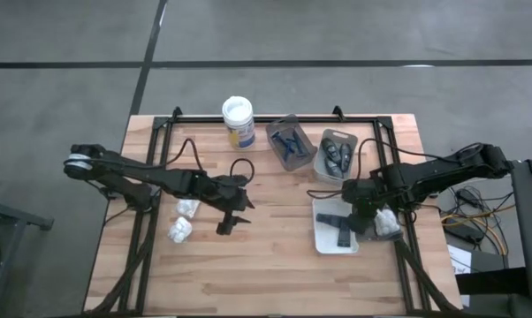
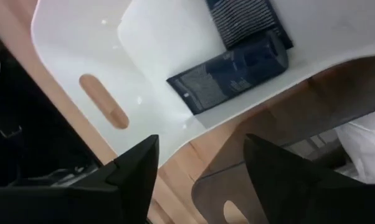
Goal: Pick & Place Travel size toiletries
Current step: Put the white cotton pack into the bottom black bin
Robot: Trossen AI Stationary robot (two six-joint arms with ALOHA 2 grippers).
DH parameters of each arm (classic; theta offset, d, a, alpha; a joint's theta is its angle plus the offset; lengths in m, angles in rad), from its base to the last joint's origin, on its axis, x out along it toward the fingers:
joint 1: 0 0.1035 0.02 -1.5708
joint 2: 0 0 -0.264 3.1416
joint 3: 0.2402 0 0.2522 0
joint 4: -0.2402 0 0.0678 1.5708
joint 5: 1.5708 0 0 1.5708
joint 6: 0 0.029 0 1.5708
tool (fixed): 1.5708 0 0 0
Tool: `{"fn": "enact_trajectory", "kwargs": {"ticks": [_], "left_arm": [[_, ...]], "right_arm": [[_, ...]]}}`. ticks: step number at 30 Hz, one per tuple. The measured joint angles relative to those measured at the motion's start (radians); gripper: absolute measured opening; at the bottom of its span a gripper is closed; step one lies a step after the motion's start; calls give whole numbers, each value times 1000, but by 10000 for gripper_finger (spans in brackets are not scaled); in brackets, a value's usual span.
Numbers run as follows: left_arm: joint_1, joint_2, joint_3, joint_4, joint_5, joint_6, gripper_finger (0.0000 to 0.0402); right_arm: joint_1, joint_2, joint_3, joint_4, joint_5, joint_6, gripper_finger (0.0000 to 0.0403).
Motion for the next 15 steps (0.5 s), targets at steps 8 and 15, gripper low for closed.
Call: {"fn": "enact_trajectory", "kwargs": {"ticks": [8,15], "left_arm": [[-15,-5,55,-276,-42,-116,232],[-21,-5,54,-466,-45,-282,232]], "right_arm": [[1,-12,7,46,38,-125,256],[0,-19,8,130,58,-226,275]]}}
